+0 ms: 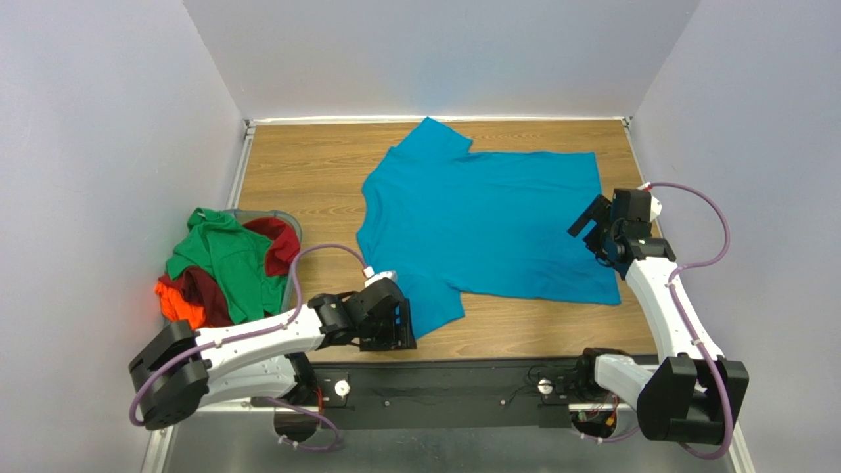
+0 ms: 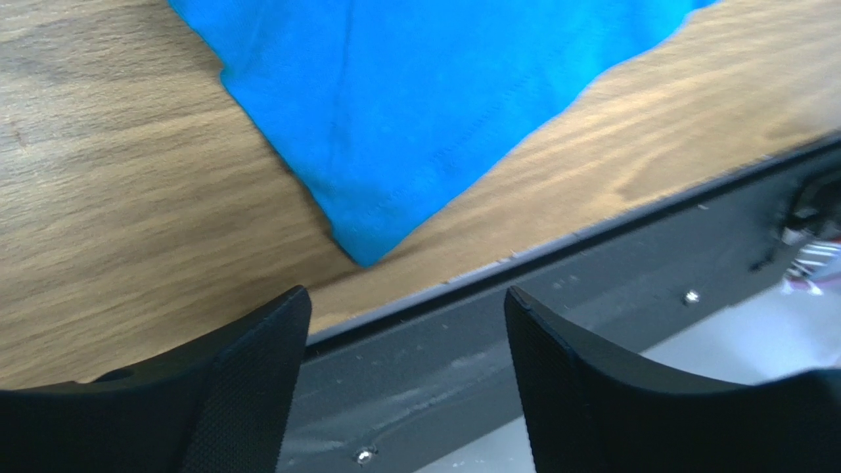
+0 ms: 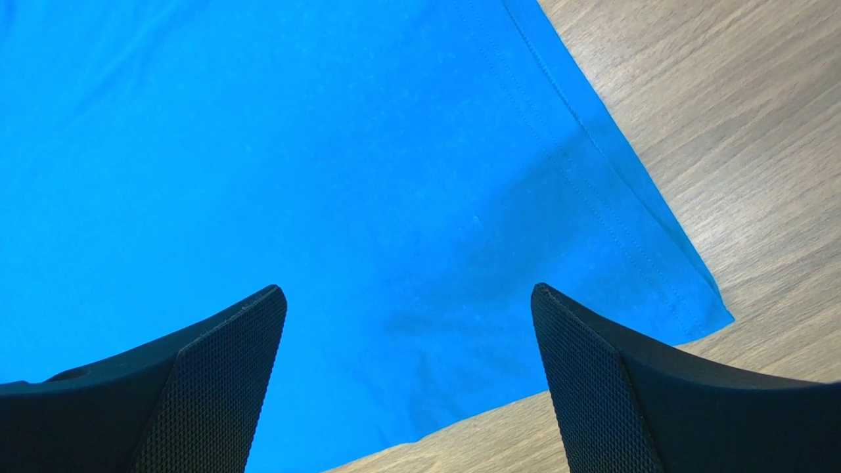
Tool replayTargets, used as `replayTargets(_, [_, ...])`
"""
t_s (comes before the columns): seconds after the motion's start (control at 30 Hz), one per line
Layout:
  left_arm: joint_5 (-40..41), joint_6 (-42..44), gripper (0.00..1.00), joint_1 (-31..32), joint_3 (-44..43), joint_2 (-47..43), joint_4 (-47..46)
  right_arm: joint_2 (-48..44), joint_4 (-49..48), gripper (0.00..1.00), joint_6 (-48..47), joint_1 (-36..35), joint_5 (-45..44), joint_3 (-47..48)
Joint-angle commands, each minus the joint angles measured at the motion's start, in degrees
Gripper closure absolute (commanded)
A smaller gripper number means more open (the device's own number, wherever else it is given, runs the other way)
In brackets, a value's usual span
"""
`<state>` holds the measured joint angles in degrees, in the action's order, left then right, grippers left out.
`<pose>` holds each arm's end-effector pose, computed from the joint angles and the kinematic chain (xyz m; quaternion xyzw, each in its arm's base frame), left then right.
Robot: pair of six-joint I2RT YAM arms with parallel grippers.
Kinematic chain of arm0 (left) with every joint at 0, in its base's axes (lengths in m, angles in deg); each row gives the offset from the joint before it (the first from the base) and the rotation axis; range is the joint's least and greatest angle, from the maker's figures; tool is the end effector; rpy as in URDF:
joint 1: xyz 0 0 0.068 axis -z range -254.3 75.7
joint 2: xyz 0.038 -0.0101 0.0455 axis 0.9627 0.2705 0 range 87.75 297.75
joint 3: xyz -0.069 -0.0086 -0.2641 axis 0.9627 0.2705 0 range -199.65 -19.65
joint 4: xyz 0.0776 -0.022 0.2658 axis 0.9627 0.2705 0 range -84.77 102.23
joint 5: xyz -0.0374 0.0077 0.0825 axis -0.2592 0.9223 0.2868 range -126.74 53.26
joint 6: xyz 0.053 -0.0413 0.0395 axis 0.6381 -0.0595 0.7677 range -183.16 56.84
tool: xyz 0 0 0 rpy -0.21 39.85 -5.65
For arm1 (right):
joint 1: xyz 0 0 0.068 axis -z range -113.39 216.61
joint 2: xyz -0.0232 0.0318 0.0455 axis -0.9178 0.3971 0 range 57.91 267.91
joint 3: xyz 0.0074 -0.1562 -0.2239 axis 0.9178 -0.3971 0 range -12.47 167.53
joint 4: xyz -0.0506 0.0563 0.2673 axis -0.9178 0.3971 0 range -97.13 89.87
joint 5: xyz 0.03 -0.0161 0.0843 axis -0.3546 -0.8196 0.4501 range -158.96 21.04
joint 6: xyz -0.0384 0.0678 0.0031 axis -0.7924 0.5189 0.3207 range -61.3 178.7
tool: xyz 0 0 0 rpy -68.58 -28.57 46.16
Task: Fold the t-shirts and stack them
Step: Fold the tshirt
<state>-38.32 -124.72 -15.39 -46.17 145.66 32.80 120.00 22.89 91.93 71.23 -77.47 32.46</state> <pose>0.1054 -0.1785 0.1315 -0.0185 0.9633 -0.2388 0.1213 0.2581 -0.0308 0.2244 0.3269 0.8694 0.0229 0.3699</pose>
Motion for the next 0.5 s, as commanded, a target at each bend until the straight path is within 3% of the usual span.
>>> replayTargets(0.0, [0.7, -0.4, 0.29, 0.2, -1.0, 4.9, -1.4, -0.6, 0.1, 0.0, 1.0, 0.4, -1.7, -0.8])
replayTargets(0.07, [1.1, -0.4, 0.36, 0.4, -1.9, 6.8, -1.7, -0.6, 0.1, 0.0, 0.9, 0.4, -1.7, -0.7])
replayTargets(0.27, [4.7, -0.6, 0.39, 0.4, -3.8, 12.2, -3.0, -0.8, 0.1, 0.0, 0.4, 0.5, -1.2, -1.2])
replayTargets(0.33, [4.9, -0.8, 0.45, 0.4, -4.1, 13.8, -2.8, -0.9, 0.1, 0.0, 0.4, 0.5, -1.2, -1.4])
replayTargets(0.37, [5.1, -1.2, 0.54, 0.4, -4.1, 14.9, -2.4, -1.2, 0.1, 0.0, 0.5, 0.4, -0.8, -1.8])
replayTargets(0.4, [5.1, -1.2, 0.54, 0.4, -3.9, 14.9, -2.3, -1.2, 0.1, 0.0, 0.5, 0.5, -0.8, -1.8])
replayTargets(0.47, [5.0, -1.5, 0.68, 0.4, -3.7, 15.3, -2.2, -2.1, 0.1, 0.0, 1.5, 0.4, -1.0, -2.6])
